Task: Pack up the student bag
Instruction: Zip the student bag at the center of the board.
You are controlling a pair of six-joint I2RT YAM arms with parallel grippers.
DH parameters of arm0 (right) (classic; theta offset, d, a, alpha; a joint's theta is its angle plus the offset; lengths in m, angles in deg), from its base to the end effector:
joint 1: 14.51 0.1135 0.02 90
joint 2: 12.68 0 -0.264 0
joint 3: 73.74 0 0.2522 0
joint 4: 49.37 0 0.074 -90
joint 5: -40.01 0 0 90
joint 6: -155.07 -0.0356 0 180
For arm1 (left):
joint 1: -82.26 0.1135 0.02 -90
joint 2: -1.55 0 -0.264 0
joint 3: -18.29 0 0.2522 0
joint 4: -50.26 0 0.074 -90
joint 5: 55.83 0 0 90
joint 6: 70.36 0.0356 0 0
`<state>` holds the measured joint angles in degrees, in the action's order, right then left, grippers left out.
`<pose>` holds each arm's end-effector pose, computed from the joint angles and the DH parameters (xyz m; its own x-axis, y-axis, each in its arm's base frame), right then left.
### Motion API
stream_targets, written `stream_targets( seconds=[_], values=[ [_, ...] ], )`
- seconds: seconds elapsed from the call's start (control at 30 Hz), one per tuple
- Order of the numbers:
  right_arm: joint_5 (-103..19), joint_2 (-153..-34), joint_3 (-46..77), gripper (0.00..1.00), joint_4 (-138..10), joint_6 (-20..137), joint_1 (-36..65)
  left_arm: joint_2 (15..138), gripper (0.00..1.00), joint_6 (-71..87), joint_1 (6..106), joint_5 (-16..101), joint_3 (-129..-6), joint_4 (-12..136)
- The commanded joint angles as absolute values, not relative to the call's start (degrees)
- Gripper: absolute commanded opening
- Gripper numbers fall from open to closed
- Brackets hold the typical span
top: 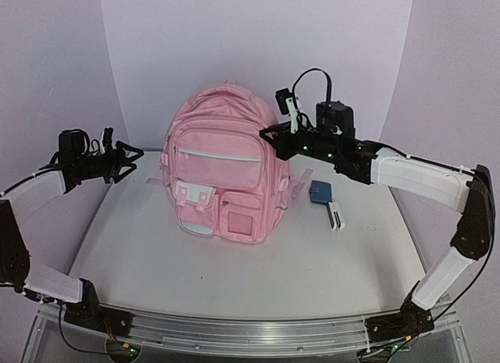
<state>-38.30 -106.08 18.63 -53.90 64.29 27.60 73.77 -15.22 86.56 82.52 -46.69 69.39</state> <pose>0.2891 0.2710 0.3620 -0.0828 -0.0569 -0.9949 -0.8052 0.5921 0.0332 0.2783 -0.0058 0.2897 -0.7165 -0.4348 -0.5455 0.2537 0.5659 -0.7844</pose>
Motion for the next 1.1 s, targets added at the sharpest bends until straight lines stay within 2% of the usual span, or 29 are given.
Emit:
stream_targets(
  seconds=[0.0, 0.13, 0.33, 0.53, 0.83, 1.07],
  values=[
    [-23.71, -102.76, 21.89, 0.0, -44.94, 64.6, 21.08, 70.19, 0.72, -11.33, 79.83, 89.67, -49.26, 66.62],
    [-18.69, -104.17, 22.76, 0.0, -44.64, 63.27, 17.02, 68.97, 0.71, -12.82, 77.34, 90.57, -49.41, 62.48],
    [-16.93, -104.43, 22.64, 0.0, -43.95, 61.53, 15.5, 69.78, 0.64, 0.33, 70.42, 79.81, -55.74, 74.7],
    [-15.91, -103.99, 22.08, 0.0, -43.35, 60.28, 15.34, 75.83, 0.54, 10.65, 68.53, 74.21, -62.66, 80.62],
    [-14.92, -103.6, 21.58, 0.0, -43.18, 59.35, 15.09, 82.77, 0.37, 15.82, 67.81, 75.83, -69.66, 83.09],
    [-14.45, -104.49, 21.55, 0.0, -42.94, 59.05, 14.59, 84.89, 0.36, 16.78, 66.58, 77.43, -70.73, 83.27]
  ],
)
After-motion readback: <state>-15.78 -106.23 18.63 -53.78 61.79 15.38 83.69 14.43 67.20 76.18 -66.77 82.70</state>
